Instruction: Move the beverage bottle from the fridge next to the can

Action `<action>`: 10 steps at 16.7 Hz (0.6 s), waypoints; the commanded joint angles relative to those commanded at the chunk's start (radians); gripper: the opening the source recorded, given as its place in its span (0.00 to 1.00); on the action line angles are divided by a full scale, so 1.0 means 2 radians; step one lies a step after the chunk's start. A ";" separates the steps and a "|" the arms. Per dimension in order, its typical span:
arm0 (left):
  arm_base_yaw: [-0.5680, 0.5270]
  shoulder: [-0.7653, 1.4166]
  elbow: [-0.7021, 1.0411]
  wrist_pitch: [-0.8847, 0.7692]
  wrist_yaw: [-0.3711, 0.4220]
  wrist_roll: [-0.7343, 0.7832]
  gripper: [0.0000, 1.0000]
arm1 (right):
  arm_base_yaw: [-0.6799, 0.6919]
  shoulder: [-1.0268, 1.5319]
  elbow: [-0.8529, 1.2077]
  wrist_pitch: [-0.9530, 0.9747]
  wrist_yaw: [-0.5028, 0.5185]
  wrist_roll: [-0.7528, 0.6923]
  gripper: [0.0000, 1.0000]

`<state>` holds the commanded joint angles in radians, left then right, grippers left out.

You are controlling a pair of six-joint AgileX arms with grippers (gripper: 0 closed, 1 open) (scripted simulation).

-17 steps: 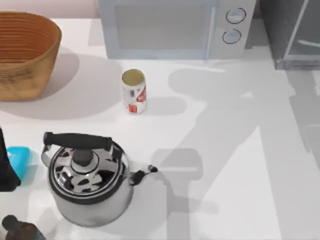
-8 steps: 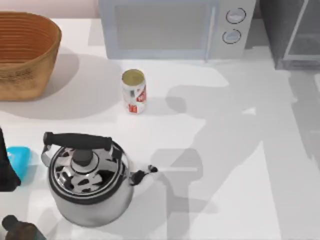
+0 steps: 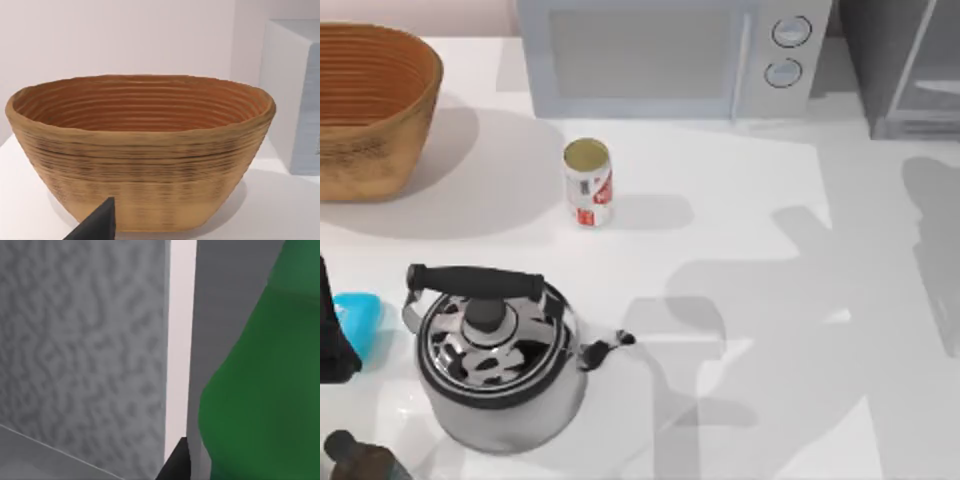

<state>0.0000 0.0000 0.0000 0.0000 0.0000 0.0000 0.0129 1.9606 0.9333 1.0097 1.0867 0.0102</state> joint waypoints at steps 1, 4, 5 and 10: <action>0.000 0.000 0.000 0.000 0.000 0.000 1.00 | 0.000 -0.007 -0.010 0.005 0.001 0.000 0.00; 0.000 0.000 0.000 0.000 0.000 0.000 1.00 | 0.000 -0.011 -0.014 0.008 0.001 0.000 0.00; 0.000 0.000 0.000 0.000 0.000 0.000 1.00 | 0.000 -0.011 -0.014 0.008 0.001 0.000 0.00; 0.000 0.000 0.000 0.000 0.000 0.000 1.00 | 0.033 0.007 -0.008 0.014 -0.026 0.006 0.00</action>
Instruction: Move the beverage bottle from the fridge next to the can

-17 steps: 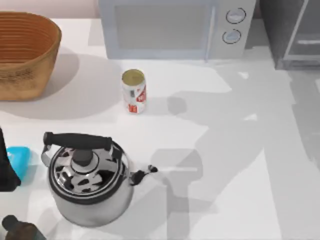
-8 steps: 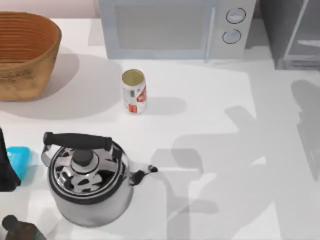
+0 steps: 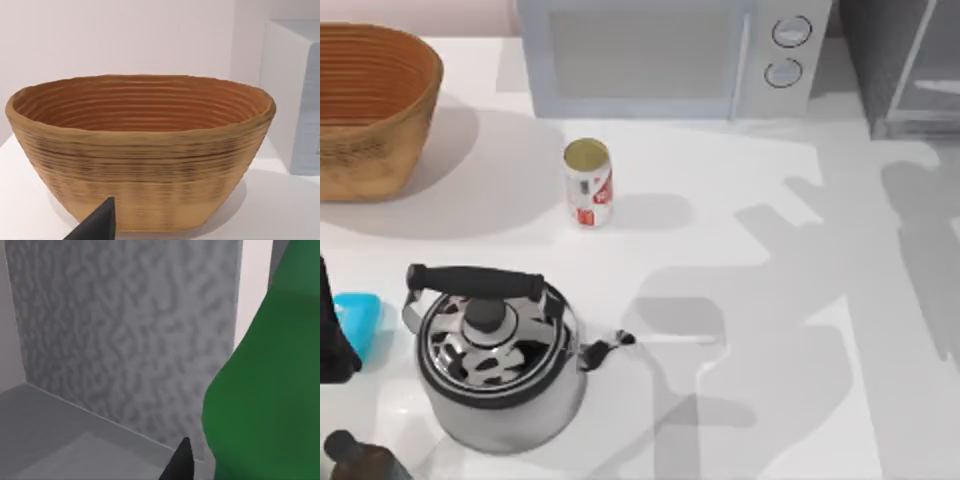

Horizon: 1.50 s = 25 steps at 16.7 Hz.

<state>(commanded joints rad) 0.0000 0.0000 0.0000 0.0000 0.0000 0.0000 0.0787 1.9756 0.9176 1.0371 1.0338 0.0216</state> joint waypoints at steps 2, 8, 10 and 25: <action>0.000 0.000 0.000 0.000 0.000 0.000 1.00 | 0.048 0.017 0.003 0.006 -0.033 0.005 0.00; 0.000 0.000 0.000 0.000 0.000 0.000 1.00 | 0.234 0.067 0.011 0.023 -0.159 0.022 0.00; 0.000 0.000 0.000 0.000 0.000 0.000 1.00 | 0.269 0.076 0.011 0.026 -0.190 0.026 0.00; 0.000 0.000 0.000 0.000 0.000 0.000 1.00 | 0.282 0.079 0.011 0.027 -0.203 0.028 0.23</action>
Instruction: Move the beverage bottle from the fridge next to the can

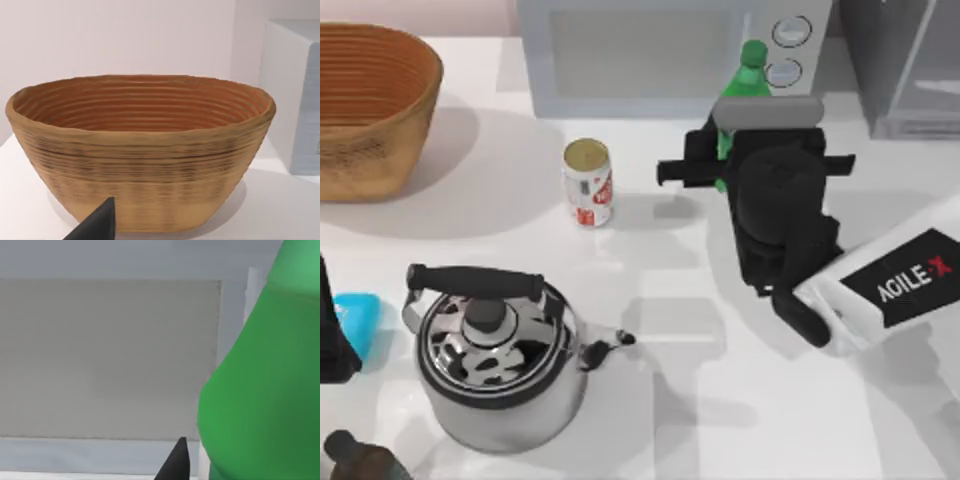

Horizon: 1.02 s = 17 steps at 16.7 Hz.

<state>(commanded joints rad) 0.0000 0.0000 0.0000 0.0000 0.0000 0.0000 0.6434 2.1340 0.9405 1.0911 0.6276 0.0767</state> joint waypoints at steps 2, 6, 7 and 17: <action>0.000 0.000 0.000 0.000 0.000 0.000 1.00 | 0.000 0.000 0.000 0.000 0.000 0.000 0.38; 0.000 0.000 0.000 0.000 0.000 0.000 1.00 | 0.000 0.000 0.000 0.000 0.000 0.000 0.68; 0.000 0.000 0.000 0.000 0.000 0.000 1.00 | 0.000 0.000 0.000 0.000 0.000 0.000 0.75; 0.000 0.000 0.000 0.000 0.000 0.000 1.00 | 0.000 0.000 0.000 0.000 0.000 0.000 1.00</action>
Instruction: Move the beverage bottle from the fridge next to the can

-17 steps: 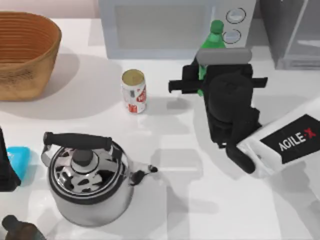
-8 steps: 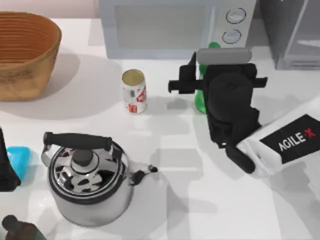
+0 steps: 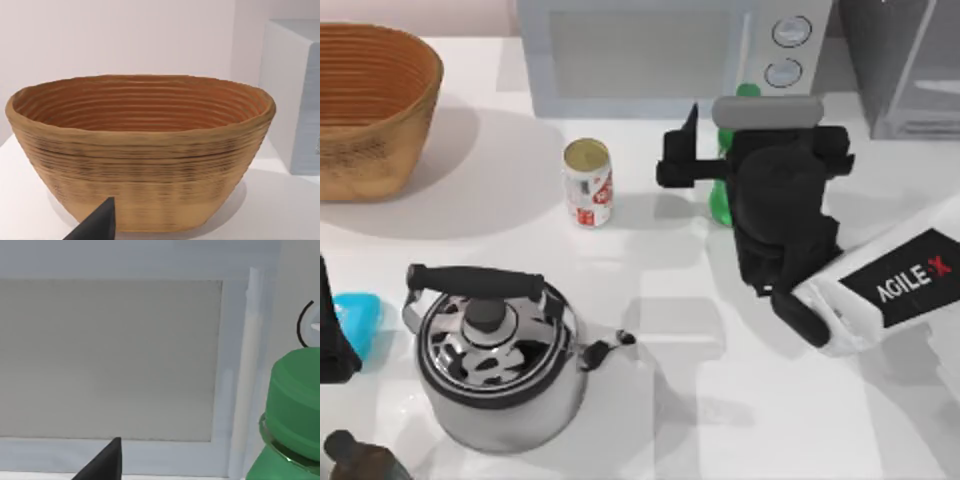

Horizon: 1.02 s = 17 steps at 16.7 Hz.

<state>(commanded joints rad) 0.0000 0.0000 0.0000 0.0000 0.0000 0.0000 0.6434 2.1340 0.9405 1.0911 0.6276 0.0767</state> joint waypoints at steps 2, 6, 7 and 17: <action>0.000 0.000 0.000 0.000 0.000 0.000 1.00 | 0.000 0.000 0.000 0.000 0.000 0.000 1.00; 0.000 0.000 0.000 0.000 0.000 0.000 1.00 | 0.012 -0.015 -0.026 0.011 0.012 0.003 1.00; 0.000 0.000 0.000 0.000 0.000 0.000 1.00 | 0.015 -0.019 -0.036 0.014 0.016 0.003 1.00; 0.000 0.000 0.000 0.000 0.000 0.000 1.00 | 0.015 -0.056 -0.072 0.008 -0.003 0.004 1.00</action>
<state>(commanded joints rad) 0.0000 0.0000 0.0000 0.0000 0.0000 0.0000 0.6730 2.0220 0.7969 1.1071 0.6209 0.0838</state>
